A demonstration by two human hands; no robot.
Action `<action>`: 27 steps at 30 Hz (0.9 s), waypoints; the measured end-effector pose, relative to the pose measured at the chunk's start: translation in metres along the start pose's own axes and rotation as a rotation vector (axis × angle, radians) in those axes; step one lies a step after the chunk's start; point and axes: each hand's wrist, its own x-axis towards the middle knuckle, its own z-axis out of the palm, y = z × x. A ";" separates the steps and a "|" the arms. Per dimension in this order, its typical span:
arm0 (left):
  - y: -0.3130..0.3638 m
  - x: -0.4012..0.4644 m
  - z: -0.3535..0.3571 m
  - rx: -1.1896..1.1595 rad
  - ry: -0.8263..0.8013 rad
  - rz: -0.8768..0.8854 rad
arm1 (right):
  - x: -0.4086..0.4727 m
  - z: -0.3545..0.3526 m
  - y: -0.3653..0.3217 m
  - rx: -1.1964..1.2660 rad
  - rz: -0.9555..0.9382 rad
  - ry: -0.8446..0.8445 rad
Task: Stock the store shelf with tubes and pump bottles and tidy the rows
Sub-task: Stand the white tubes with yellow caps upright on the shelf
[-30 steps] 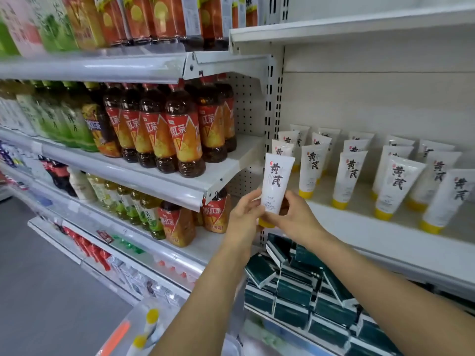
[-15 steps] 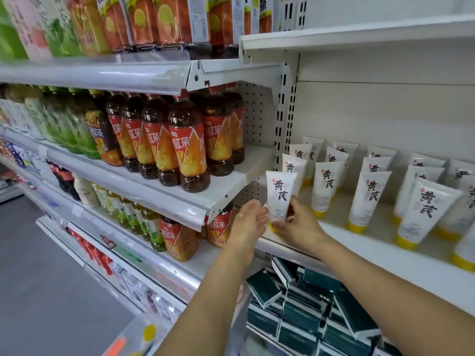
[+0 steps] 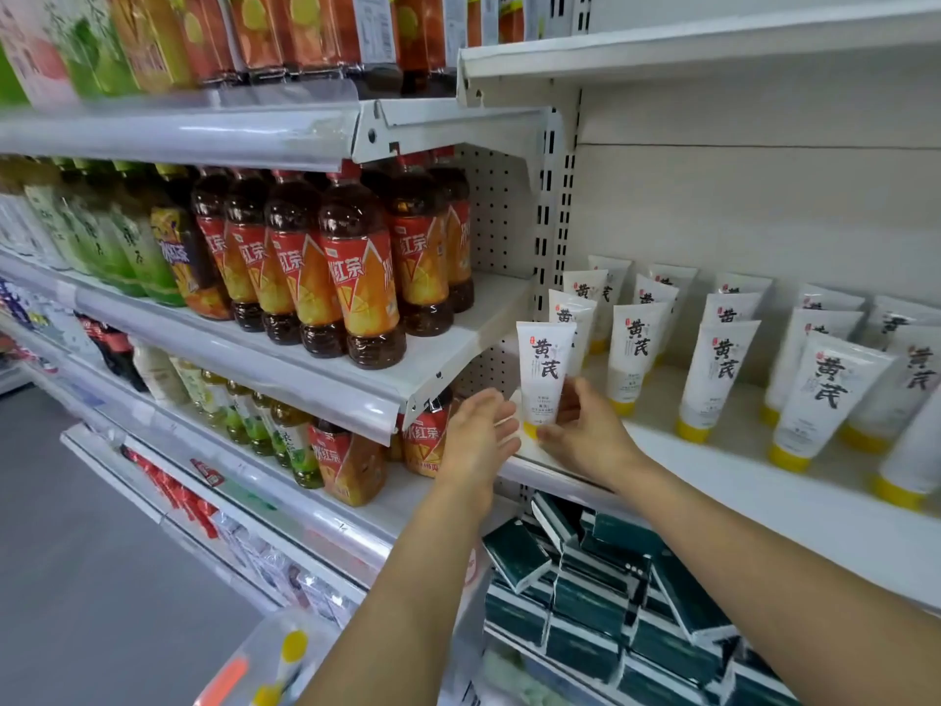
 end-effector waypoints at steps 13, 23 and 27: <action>-0.021 -0.050 -0.037 -0.173 0.115 0.030 | -0.074 0.004 -0.019 0.042 -0.119 0.241; -0.057 -0.092 -0.111 -0.221 0.193 -0.114 | -0.133 0.075 -0.018 0.111 -0.154 0.023; -0.078 -0.102 -0.151 -0.257 0.298 -0.194 | -0.149 0.115 -0.012 0.112 -0.127 -0.130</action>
